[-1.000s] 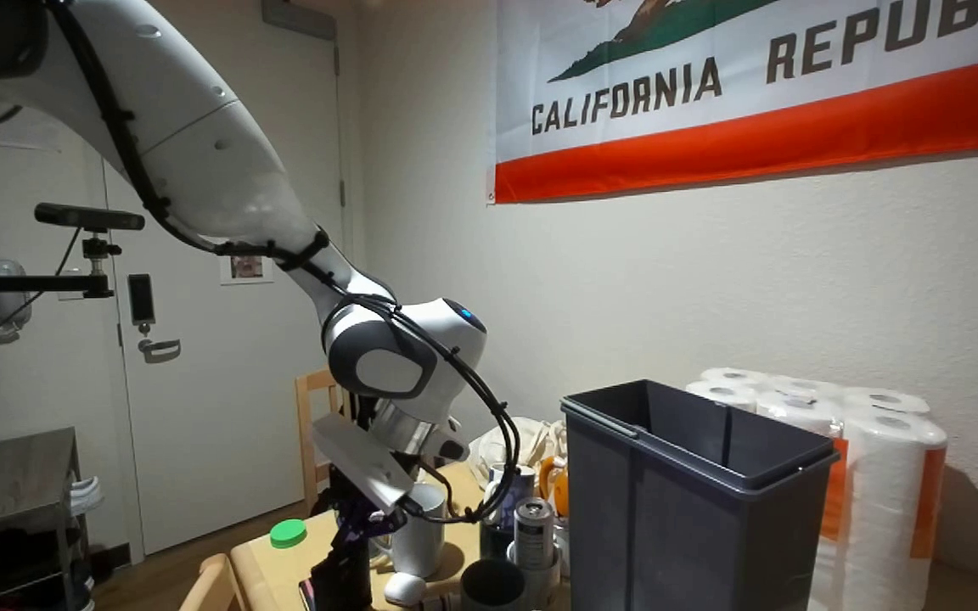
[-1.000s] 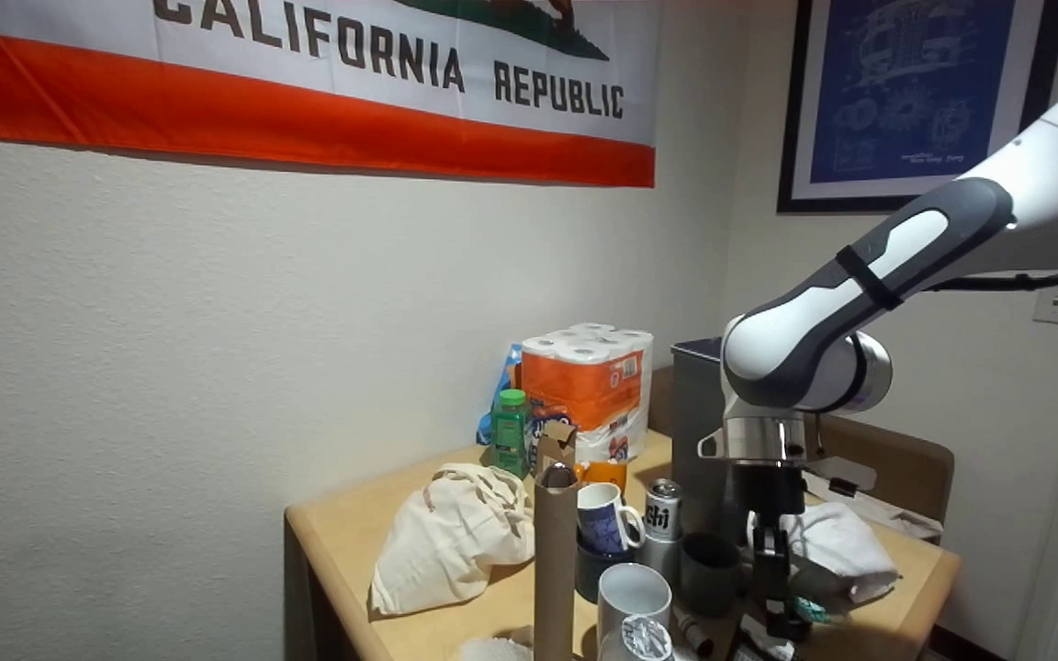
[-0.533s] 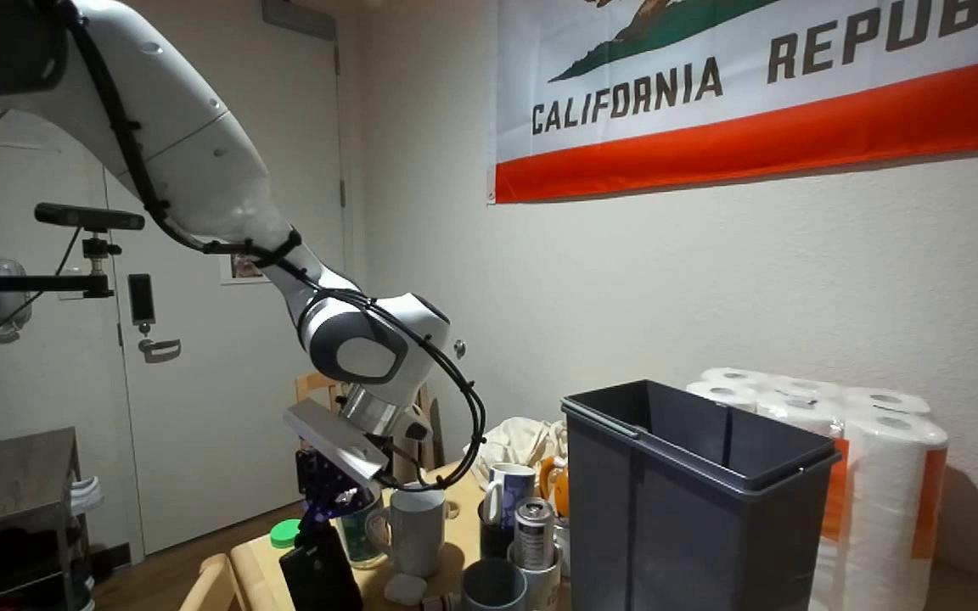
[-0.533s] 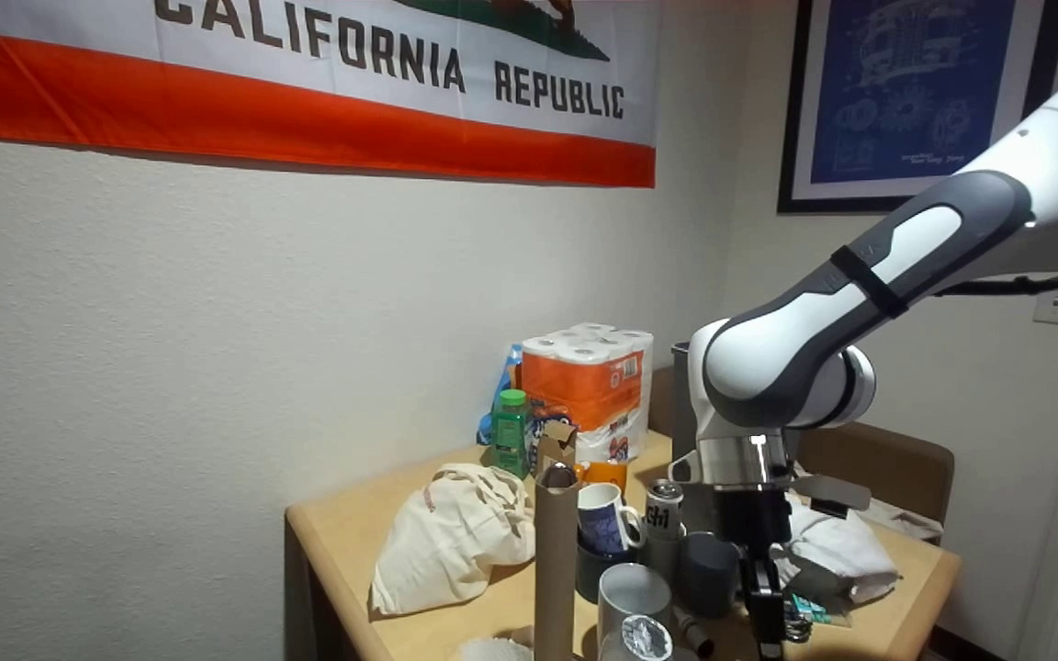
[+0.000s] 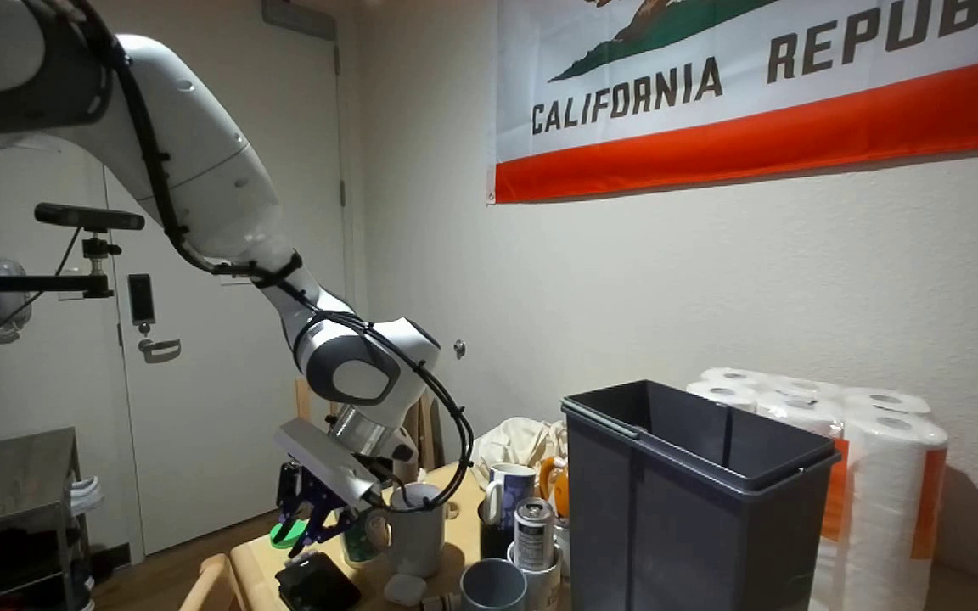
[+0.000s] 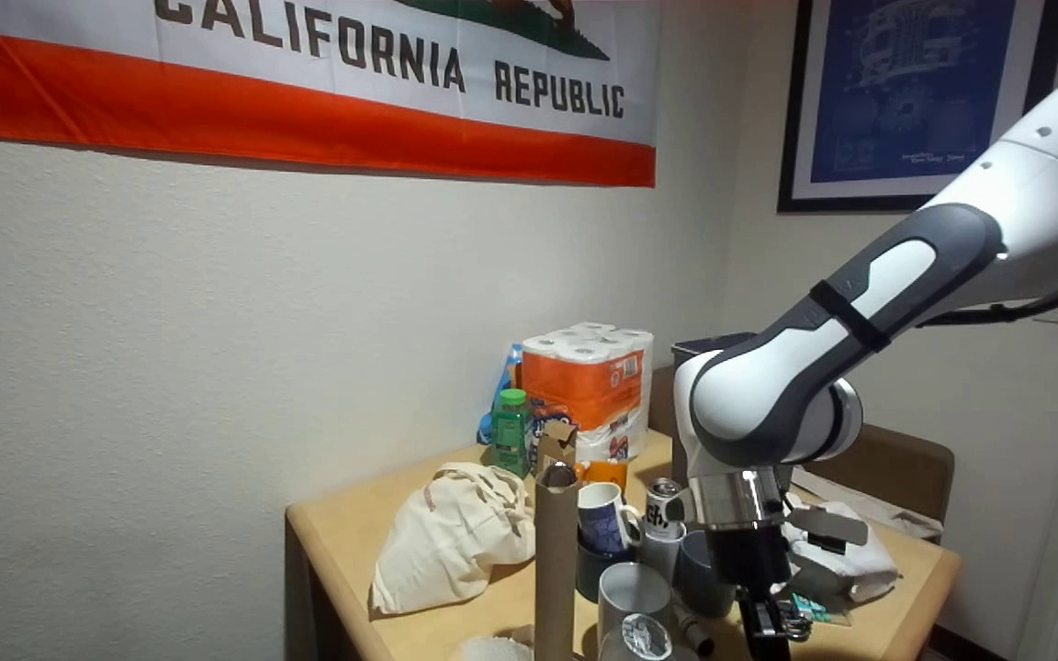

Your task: Close the wallet on the table

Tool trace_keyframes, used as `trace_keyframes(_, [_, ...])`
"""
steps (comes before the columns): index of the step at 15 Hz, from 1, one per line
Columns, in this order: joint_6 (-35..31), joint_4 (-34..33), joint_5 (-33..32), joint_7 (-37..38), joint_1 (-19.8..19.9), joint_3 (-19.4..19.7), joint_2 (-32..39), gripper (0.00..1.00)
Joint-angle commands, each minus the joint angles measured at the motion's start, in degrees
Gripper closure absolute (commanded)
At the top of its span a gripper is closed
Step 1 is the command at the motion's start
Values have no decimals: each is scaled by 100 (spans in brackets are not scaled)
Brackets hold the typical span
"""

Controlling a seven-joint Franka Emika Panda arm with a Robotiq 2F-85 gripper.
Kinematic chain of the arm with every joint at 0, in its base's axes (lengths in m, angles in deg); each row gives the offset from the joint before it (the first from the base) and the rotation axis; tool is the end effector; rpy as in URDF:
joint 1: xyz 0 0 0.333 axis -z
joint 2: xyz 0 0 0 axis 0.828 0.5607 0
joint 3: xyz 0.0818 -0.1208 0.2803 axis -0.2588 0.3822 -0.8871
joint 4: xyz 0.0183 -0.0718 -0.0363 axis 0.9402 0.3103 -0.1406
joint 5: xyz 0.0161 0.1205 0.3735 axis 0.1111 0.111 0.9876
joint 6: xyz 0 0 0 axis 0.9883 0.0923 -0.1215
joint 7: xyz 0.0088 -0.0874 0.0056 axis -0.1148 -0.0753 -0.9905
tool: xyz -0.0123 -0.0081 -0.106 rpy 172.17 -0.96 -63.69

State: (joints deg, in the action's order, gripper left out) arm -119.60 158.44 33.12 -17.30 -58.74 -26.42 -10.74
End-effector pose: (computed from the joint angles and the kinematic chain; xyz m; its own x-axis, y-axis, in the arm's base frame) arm 0.4774 0.1186 0.2145 0.7516 0.6189 -0.2284 0.4637 -0.7419 -0.4843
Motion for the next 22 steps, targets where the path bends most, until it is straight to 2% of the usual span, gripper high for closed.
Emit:
trace_keyframes(1, [124, -148, -146, 116, 13, -46, 176, 40])
trace_keyframes(5, [100, -196, -147, 98, 11, -88, 302, 10])
trace_keyframes(7, [90, -232, -132, 95, 15, -112, 338, 0])
trace_keyframes(12, [227, -200, -97, 67, 48, -174, 115, 0])
trace_keyframes(22, [388, 36, -35, 257, 12, -3, -1267, 0])
